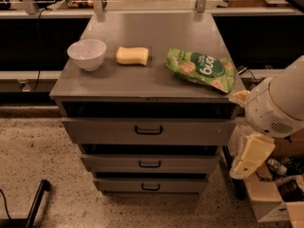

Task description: Open top drawer

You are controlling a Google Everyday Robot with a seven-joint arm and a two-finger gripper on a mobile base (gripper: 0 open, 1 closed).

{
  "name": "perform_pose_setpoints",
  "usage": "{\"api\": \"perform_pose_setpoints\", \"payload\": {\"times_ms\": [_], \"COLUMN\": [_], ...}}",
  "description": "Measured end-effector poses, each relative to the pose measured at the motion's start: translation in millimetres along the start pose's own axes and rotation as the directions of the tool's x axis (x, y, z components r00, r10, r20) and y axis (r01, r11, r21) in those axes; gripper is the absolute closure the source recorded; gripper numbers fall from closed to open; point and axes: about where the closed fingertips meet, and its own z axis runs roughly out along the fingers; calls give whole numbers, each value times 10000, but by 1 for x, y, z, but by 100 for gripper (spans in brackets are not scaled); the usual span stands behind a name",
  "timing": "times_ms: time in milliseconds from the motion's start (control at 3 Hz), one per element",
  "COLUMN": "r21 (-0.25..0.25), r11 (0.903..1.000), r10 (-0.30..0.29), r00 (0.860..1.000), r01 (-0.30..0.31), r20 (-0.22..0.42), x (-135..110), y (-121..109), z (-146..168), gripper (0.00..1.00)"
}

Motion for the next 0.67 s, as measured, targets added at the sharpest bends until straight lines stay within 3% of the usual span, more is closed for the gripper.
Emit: {"api": "perform_pose_setpoints", "payload": {"times_ms": [333,667], "r21": [-414,-877], "r11": [9991,9960], "r10": [-123,-132], "r00": [9999,9975], "r01": [127,193], "r20": [91,696], "x": [-4,1], "y": [8,25], "z": [7,38], "gripper": [0,0]}}
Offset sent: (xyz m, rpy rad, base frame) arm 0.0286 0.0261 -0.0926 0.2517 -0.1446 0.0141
